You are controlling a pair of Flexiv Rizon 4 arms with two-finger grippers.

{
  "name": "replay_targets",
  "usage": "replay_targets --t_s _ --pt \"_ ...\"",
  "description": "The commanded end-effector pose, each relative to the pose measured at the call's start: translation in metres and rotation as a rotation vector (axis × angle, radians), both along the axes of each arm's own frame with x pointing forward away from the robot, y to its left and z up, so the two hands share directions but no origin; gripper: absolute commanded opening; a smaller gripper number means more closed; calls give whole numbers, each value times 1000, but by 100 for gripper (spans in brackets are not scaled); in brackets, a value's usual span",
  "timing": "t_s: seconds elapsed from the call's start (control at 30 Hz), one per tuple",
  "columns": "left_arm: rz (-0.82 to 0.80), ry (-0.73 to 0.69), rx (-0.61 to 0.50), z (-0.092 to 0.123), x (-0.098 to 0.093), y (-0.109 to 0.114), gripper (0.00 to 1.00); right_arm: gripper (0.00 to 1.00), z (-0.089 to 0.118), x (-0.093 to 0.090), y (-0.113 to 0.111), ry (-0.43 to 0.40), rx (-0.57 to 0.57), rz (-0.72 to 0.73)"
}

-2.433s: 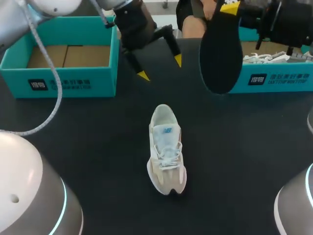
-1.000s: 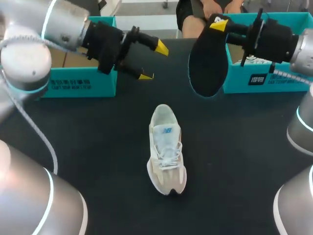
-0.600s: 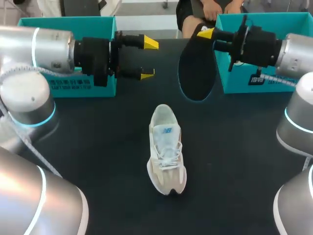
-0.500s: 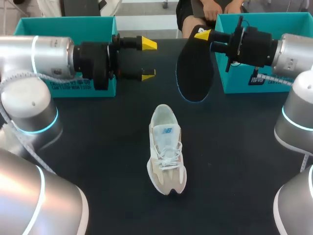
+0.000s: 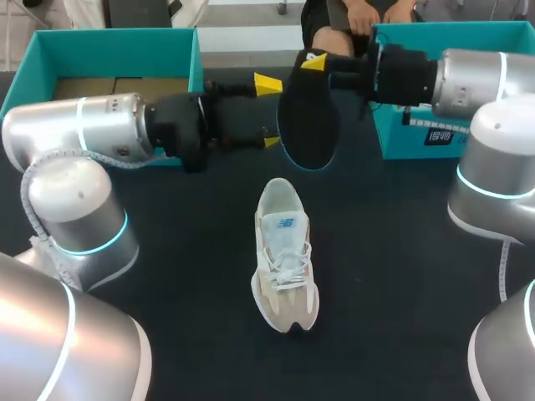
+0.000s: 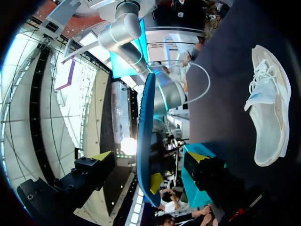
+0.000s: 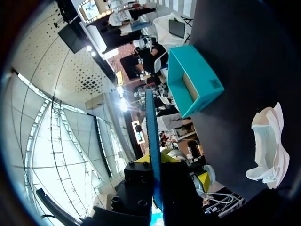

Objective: Take the shoe out of the shoebox, open the shoe tongue, remove and reinsert the insole, then place the shoe into the shoebox

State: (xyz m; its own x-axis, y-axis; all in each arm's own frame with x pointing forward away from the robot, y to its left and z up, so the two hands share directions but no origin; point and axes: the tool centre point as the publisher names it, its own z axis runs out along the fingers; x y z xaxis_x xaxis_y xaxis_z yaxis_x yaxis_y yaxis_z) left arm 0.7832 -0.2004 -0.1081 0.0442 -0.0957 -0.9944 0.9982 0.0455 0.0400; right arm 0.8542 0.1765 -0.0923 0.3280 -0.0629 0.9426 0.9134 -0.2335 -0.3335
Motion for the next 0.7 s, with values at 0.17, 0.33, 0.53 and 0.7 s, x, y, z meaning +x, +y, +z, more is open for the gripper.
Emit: replay_targets --t_s 0.17,0.33,0.53,0.7 --pt "-11 -24 -1 -5 17 -18 98 0 -1 -6 18 30 -16 8" --pt "-9 -30 0 -8 23 -18 18 0 -2 -10 22 42 -17 10" --pt "-8 -30 -18 -8 22 -21 0 0 -3 -10 28 42 -14 8" --pt "-32 -30 -34 -3 11 -26 16 0 -5 -9 31 39 -14 2"
